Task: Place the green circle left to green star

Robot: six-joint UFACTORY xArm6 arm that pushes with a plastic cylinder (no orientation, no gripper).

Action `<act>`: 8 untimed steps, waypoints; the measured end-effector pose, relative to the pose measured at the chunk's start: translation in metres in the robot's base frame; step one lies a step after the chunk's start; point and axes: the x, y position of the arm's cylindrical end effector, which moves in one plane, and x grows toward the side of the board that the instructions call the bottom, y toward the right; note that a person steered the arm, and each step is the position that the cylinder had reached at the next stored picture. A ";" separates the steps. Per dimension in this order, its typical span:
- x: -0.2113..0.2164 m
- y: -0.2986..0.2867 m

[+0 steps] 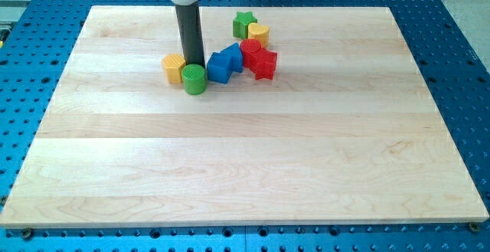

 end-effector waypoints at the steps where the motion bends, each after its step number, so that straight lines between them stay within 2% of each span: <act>1: 0.000 -0.008; 2: 0.000 -0.016; 4: -0.022 -0.093; 5: 0.010 -0.152; 6: 0.078 -0.153; 7: 0.098 -0.096; 8: 0.108 -0.011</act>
